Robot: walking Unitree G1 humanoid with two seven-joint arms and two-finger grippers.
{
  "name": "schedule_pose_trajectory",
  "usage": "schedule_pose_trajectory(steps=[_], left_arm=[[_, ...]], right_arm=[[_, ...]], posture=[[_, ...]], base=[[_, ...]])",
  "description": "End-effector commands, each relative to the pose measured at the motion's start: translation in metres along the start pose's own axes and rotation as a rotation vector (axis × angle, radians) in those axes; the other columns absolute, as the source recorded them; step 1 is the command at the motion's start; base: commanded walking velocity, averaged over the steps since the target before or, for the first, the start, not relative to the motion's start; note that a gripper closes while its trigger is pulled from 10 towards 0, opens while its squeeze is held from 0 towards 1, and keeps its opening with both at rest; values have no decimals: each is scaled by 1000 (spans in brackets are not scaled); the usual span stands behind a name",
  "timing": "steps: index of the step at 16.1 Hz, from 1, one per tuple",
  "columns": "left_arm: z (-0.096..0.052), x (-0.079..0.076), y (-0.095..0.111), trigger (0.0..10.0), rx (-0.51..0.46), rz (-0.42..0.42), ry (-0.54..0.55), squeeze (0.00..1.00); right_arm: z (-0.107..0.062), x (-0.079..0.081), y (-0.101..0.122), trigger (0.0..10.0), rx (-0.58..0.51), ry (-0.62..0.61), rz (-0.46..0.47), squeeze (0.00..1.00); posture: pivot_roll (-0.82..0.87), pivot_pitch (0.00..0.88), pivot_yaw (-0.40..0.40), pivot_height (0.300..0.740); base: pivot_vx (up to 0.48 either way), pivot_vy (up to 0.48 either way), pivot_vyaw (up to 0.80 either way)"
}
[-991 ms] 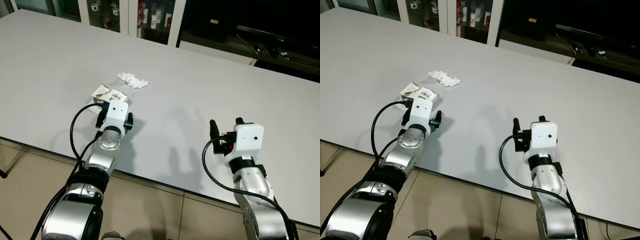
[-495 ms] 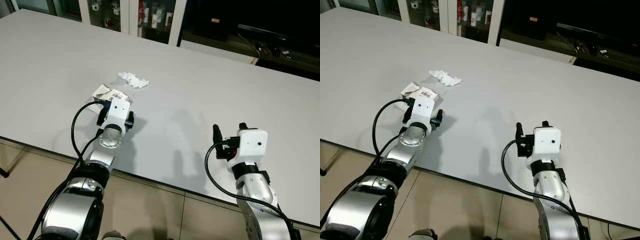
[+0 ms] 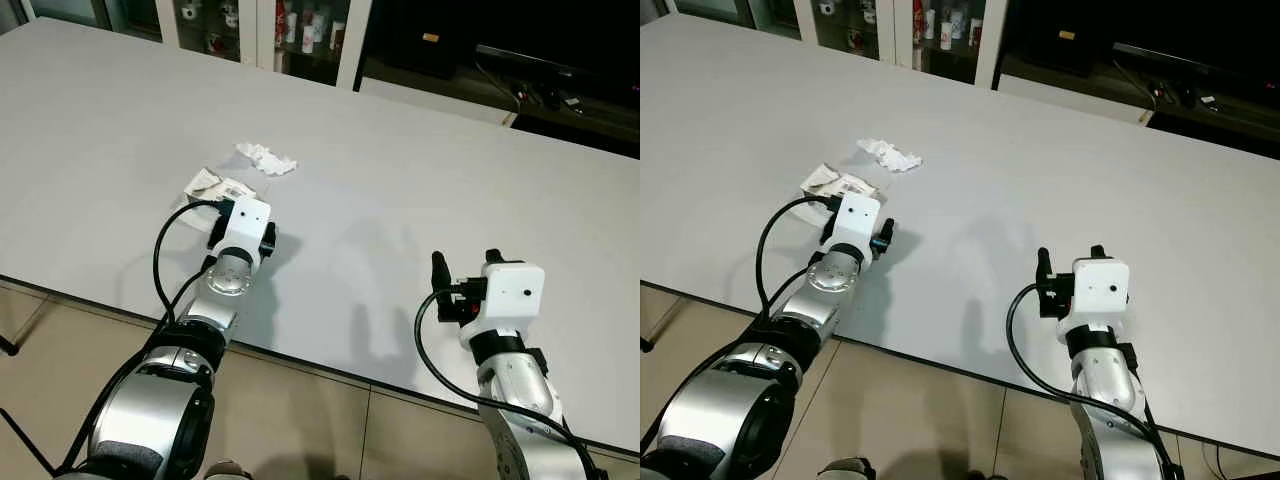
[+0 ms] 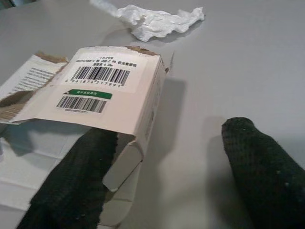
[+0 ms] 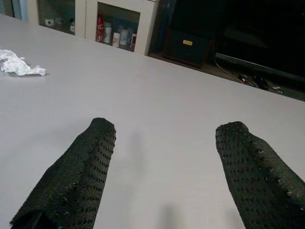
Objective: Picking trash to rubbish bin
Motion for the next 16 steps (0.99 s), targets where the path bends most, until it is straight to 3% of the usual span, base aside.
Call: schedule_pose_trajectory(steps=[1, 16], left_arm=[[-2, -13, -13, 0, 53, 20, -48, 0], [-4, -11, -21, 0, 72, -5, -32, 0]], right_arm=[[-2, -8, 1, 10000, 5, -30, -8, 0], [-3, -8, 0, 10000, 17, -37, -8, 0]], posture=[[71, 114, -117, 740], [75, 117, -117, 740]], base=[[0, 0, 0], [0, 0, 0]])
Point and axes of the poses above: a point about 5 cm out from each wrist's last joint towards the gripper, its own z axis pointing out of the wrist towards the gripper, its own y axis along the axis of the wrist's last joint, x = y × z, the point moved 6 cm from there along z, pointing out of the wrist towards the gripper, and after that the axes turned 4 degrees about -z, right-handed, at the moved point
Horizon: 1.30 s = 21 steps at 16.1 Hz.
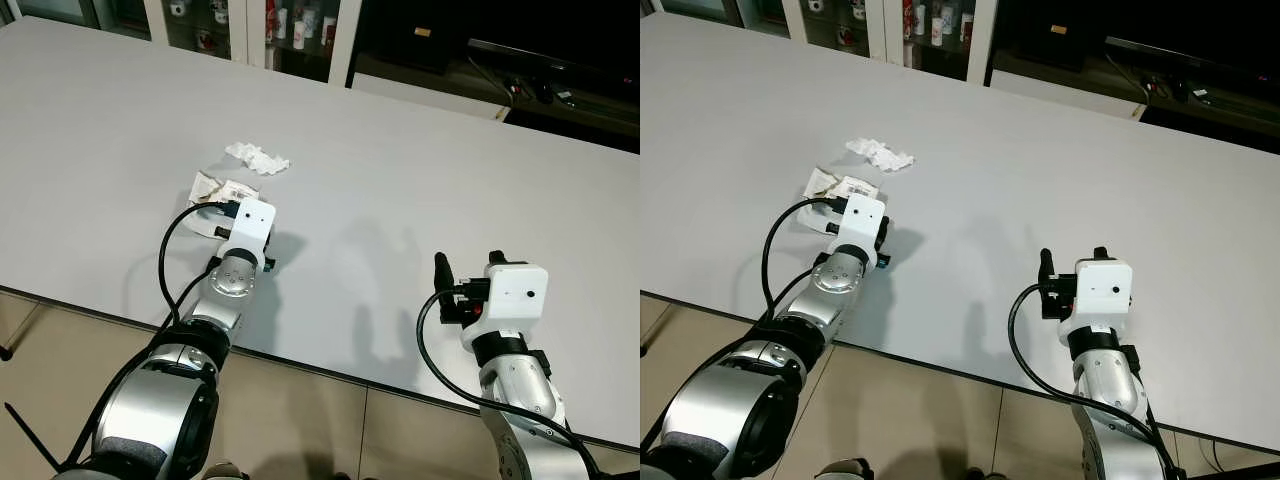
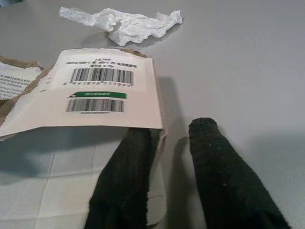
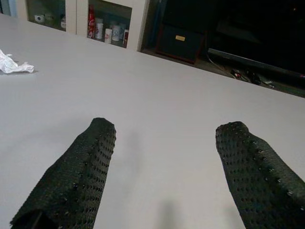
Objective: Picking trash to rubbish bin
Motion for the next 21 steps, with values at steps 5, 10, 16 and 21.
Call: schedule_pose_trajectory(steps=[5, 10, 16, 21], left_arm=[[-3, 2, -17, 0, 51, -1, 18, 0], [-2, 16, 6, 0, -64, 14, 93, 0], [-6, 33, 39, 0, -245, 33, 160, 0], [-17, 42, 78, 0, -413, 4, 166, 0]], right_arm=[[2, -6, -1, 10000, 6, -23, -6, 0], [5, -5, -1, 10000, 3, -20, -4, 0], [12, -1, 1, 10000, -11, -9, 2, 0], [21, 5, 2, 10000, -27, 13, 12, 0]], posture=[[84, 113, -117, 740], [96, 108, -116, 740], [137, 94, -112, 740], [191, 84, -112, 740]], base=[[0, 0, 0], [0, 0, 0], [0, 0, 0], [0, 0, 0]])
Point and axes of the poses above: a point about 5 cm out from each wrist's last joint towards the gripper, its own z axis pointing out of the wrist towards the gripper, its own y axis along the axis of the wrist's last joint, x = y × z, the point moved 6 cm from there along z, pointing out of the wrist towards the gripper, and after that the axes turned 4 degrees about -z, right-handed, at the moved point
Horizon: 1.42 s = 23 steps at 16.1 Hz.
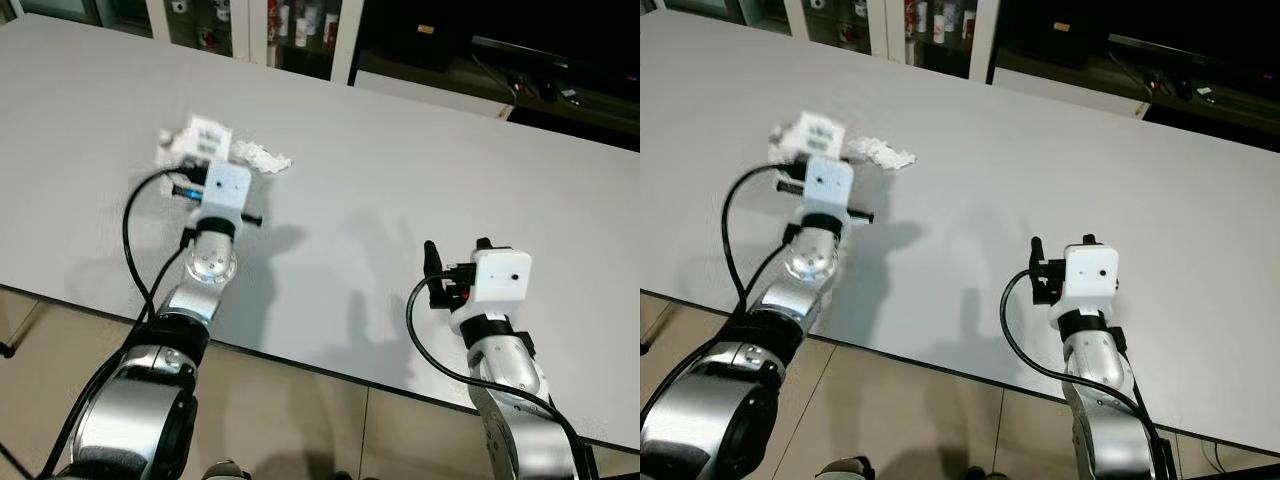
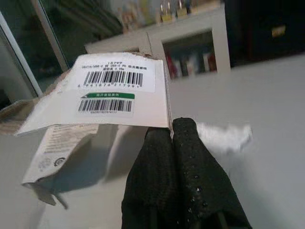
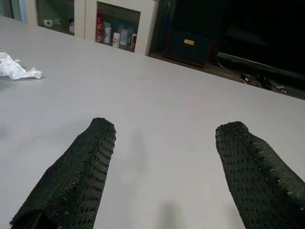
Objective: Picking trash to rubbish bin
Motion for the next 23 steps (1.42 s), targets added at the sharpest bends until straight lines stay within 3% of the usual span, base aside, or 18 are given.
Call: schedule_pose_trajectory(steps=[1, 4, 9, 15, 19, 23], left_arm=[[-5, -10, 10, 0, -40, -25, -40, 0], [-17, -16, 15, 0, -61, -41, -73, 0], [-38, -3, -7, 0, 45, -39, -31, 0], [-33, 1, -3, 0, 80, -73, -11, 0], [-25, 3, -4, 0, 111, -85, -11, 0], [-19, 3, -5, 0, 137, -92, -13, 0]], right_arm=[[2, -3, -1, 10000, -2, -7, 8, 0], [6, 1, -2, 10000, -8, 9, 17, 0], [13, 6, 0, 10000, -34, 35, -3, 0], [16, 7, 0, 10000, -41, 35, 6, 0], [14, 2, -2, 10000, -35, 12, 30, 0], [13, 0, -1, 10000, -35, 0, 35, 0]], posture=[[202, 84, -114, 740], [234, 86, -118, 740], [271, 72, -127, 740], [275, 70, -129, 740], [261, 70, -121, 740], [251, 71, -115, 740]], base=[[0, 0, 0], [0, -320, 0], [0, 0, 271], [0, 0, 796], [0, 0, 0], [0, 393, -119]])
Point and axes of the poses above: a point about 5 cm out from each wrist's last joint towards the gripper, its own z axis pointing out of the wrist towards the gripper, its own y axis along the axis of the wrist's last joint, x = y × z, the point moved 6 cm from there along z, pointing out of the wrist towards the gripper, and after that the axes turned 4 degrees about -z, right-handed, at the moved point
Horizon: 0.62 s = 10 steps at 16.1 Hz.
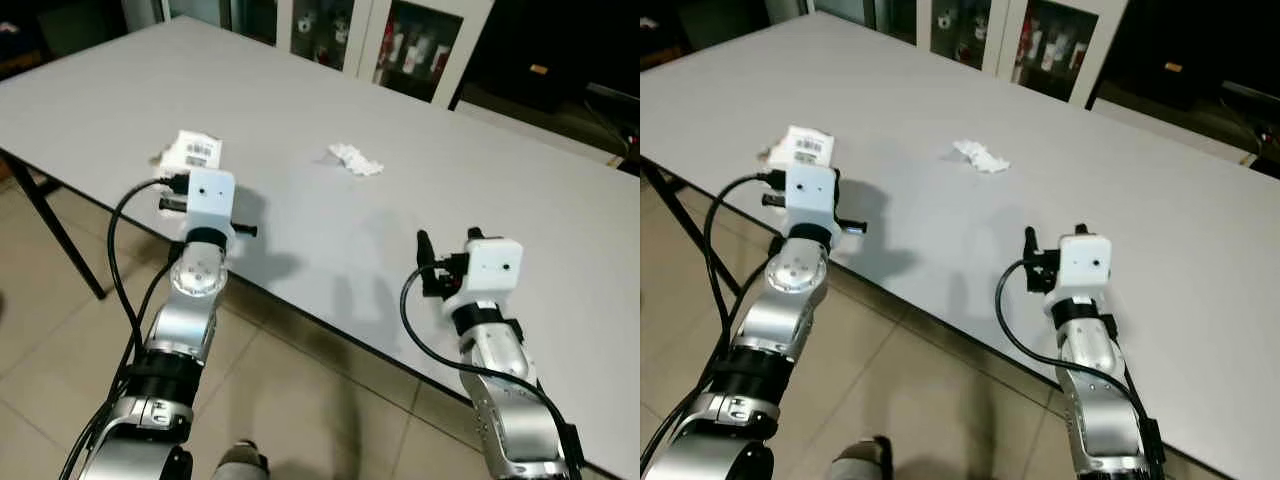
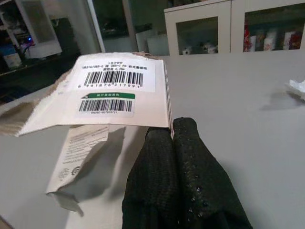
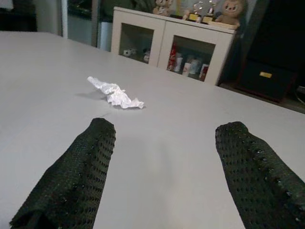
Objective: Picking trash to rubbish bin
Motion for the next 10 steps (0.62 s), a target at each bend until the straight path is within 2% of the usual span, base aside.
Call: schedule_pose_trajectory(steps=[1, 7, 10], left_arm=[[4, -2, 4, 0, 3, -3, -14, 0], [6, -5, -1, 0, 28, -1, -31, 0], [8, -7, -3, 0, 42, 1, -39, 0]], right_arm=[[-1, -4, -1, 10000, 4, -17, 8, 0], [-5, -7, -2, 10000, 8, -30, 7, 0], [-6, -7, -2, 10000, 10, -34, 7, 0]], posture=[[248, 75, -114, 740], [230, 82, -108, 740], [224, 85, -105, 740]], base=[[0, 431, -800], [0, 467, -800], [0, 480, 0]])
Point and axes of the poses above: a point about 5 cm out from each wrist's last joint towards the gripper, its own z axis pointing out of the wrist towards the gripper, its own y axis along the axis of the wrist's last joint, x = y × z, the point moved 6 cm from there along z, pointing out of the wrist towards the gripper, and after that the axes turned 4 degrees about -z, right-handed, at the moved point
